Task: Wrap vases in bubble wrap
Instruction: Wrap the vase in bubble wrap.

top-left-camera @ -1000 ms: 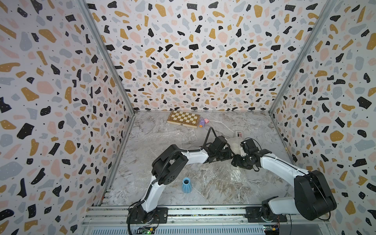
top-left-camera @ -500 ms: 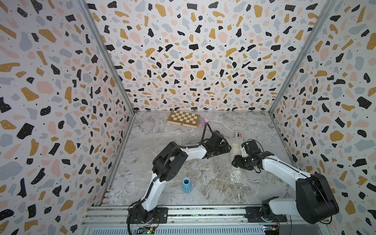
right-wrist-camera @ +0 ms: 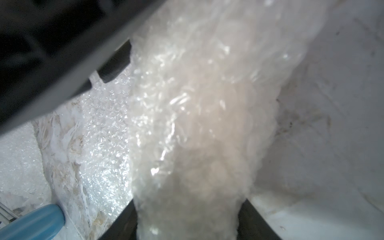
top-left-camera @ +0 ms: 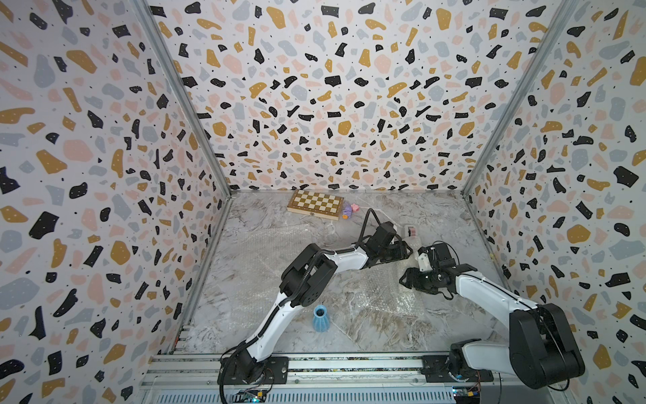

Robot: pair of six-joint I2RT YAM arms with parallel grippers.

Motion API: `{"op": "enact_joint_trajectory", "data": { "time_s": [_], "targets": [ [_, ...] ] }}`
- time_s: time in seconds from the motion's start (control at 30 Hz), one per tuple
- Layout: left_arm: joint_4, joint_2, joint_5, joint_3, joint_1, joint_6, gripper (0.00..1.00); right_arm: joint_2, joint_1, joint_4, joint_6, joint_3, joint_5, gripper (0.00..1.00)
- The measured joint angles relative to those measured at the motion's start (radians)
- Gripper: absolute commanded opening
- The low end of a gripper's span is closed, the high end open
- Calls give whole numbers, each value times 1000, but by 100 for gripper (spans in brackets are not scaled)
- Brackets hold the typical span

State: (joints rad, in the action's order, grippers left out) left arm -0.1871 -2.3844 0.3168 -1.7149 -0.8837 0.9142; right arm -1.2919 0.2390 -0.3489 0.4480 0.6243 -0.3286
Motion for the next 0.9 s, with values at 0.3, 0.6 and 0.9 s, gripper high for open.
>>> {"op": "enact_joint_trajectory", "data": {
  "time_s": [0.3,0.6,0.9],
  "targets": [
    [-63,89,-1,127,14,-3,62,6,-14,-2,-24,-7,-20,58],
    [-122,298,-16,402,56,3,58,-23,56,-71,-19,53,90,58],
    [-130,343,-19,531,58,45,45,-112,189,-141,44,160,260,58]
  ]
}}
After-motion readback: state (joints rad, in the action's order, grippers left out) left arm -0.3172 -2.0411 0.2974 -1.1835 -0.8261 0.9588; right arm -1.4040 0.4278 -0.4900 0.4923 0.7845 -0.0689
